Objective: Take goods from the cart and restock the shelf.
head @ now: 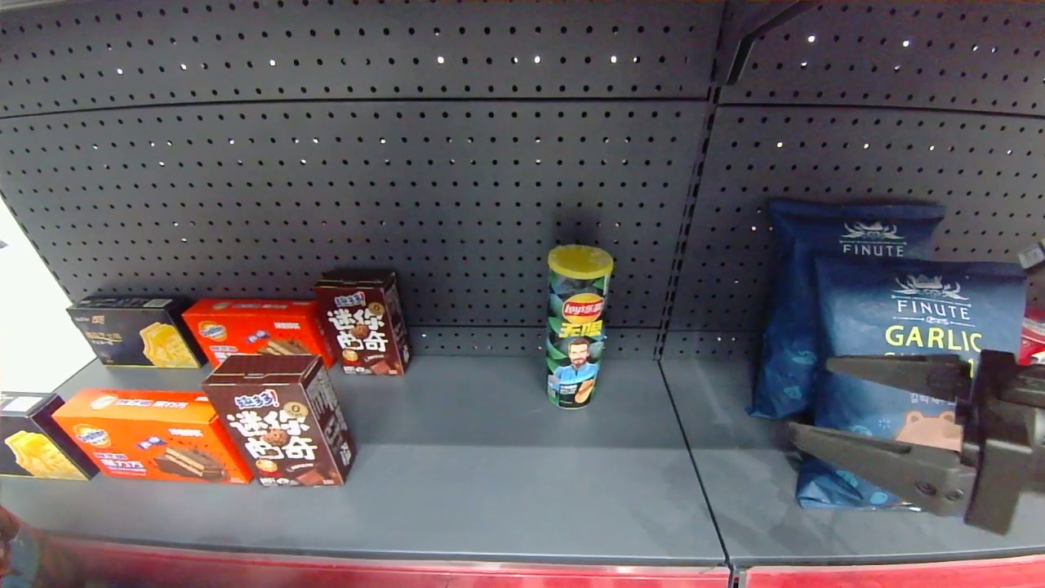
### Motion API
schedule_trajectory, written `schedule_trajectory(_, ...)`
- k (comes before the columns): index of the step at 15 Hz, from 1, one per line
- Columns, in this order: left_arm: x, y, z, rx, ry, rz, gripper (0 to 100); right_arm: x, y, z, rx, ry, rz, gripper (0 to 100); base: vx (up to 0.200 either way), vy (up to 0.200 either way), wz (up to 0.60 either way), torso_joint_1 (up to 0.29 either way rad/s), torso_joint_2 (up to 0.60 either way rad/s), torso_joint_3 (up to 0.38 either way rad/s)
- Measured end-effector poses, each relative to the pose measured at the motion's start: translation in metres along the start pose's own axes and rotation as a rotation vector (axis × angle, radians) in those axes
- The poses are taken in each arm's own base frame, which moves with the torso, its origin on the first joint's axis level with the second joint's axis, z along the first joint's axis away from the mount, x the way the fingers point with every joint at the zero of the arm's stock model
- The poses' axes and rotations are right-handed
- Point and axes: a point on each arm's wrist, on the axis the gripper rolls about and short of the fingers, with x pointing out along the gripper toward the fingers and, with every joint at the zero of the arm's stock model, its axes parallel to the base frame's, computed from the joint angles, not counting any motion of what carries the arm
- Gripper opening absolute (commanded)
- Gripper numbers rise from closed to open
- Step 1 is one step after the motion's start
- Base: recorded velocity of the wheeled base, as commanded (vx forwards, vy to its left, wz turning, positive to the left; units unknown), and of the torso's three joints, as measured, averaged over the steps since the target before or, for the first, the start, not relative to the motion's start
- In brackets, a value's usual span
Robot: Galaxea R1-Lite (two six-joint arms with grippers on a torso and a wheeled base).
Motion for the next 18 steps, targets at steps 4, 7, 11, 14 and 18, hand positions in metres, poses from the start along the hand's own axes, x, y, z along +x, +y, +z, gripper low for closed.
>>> schedule_trajectory(4,-0.001,-0.001,0.002,-0.004,-0.012,-0.072,0,0.043,-0.009,0.017,-0.012,0.0,0.037,100,0.0,0.0,0.0,0.0,0.0,0.0)
schedule_trajectory(7,-0.001,-0.002,-0.004,0.002,0.055,-0.086,0,0.068,-0.015,0.021,-0.01,0.022,0.041,100,0.0,0.0,0.0,0.0,0.0,0.0)
schedule_trajectory(11,-0.002,-0.003,-0.007,-0.008,0.089,-0.105,0,0.096,-0.023,0.023,-0.011,0.017,0.052,100,0.0,0.0,0.0,0.0,0.0,0.0)
schedule_trajectory(14,-0.002,-0.004,-0.011,-0.075,0.127,-0.135,0,0.129,-0.032,0.022,-0.029,-0.042,0.06,100,0.0,0.0,0.0,0.0,0.0,0.0)
schedule_trajectory(18,-0.005,-0.004,-0.018,-0.094,0.156,-0.143,0,0.17,-0.044,0.016,-0.029,-0.039,0.065,100,0.0,0.0,0.0,0.0,0.0,0.0)
